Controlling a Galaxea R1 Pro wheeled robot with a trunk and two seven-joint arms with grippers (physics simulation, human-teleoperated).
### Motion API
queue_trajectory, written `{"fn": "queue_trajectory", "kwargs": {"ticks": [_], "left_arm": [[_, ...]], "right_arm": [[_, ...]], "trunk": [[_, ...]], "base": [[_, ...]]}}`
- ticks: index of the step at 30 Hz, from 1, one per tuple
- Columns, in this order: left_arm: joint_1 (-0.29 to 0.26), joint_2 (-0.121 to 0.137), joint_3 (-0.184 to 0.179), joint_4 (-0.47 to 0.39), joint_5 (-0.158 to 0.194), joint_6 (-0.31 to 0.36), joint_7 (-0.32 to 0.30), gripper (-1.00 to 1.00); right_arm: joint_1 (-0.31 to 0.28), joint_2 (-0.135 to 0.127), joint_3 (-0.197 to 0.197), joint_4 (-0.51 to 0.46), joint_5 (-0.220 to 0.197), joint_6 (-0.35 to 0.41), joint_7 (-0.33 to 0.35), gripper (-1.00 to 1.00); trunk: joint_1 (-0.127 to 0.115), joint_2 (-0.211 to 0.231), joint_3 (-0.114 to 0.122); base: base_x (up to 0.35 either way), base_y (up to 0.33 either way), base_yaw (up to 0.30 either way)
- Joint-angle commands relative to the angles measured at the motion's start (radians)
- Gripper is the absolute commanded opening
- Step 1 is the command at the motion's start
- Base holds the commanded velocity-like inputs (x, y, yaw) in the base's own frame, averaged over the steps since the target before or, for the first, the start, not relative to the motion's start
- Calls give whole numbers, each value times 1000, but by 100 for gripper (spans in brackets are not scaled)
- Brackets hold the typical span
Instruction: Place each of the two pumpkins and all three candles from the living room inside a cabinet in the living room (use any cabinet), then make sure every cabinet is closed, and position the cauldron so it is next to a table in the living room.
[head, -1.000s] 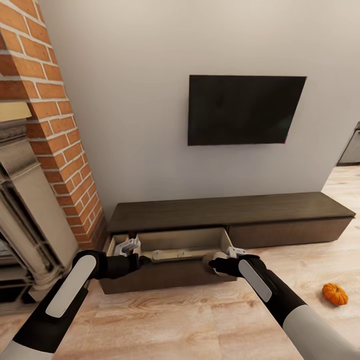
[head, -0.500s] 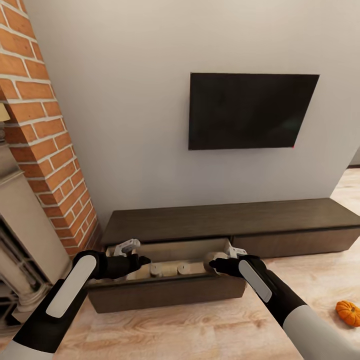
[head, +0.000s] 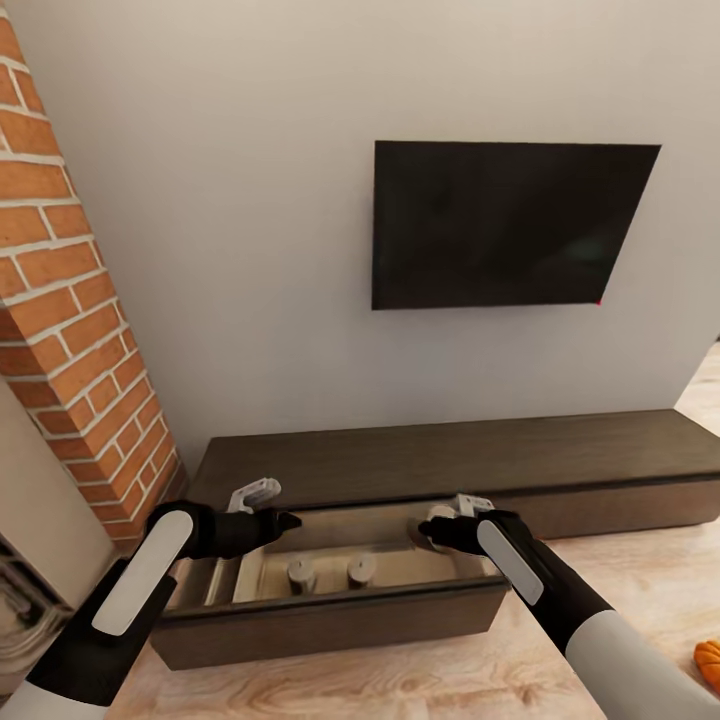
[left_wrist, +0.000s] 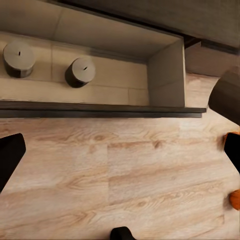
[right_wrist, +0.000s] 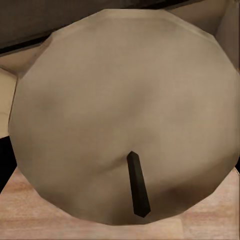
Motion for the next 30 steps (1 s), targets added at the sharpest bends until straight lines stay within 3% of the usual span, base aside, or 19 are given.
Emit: {"fn": "queue_trajectory", "kwargs": {"ticks": [1, 11, 16, 20, 30], "left_arm": [[-1, 1, -2, -1, 10, 0, 10, 100], [-1, 1, -2, 0, 11, 0, 10, 100], [-1, 1, -3, 0, 12, 0, 10, 100], [-1, 1, -3, 0, 12, 0, 10, 100], [-1, 1, -3, 0, 10, 0, 11, 100]], "right_arm": [[-1, -1, 4, -2, -12, 0, -10, -100], [-1, 4, 3, 22, -11, 2, -13, -100], [-1, 10, 1, 134, -10, 2, -13, -100], [-1, 10, 2, 221, -10, 0, -13, -100], [-1, 10, 5, 249, -9, -17, -13, -100]], "trunk": [[0, -1, -1], [0, -1, -1], [0, -1, -1], [0, -1, -1], [0, -1, -1]], "base": [[274, -63, 0], [263, -109, 0], [191, -21, 0], [60, -3, 0], [14, 0, 0]]}}
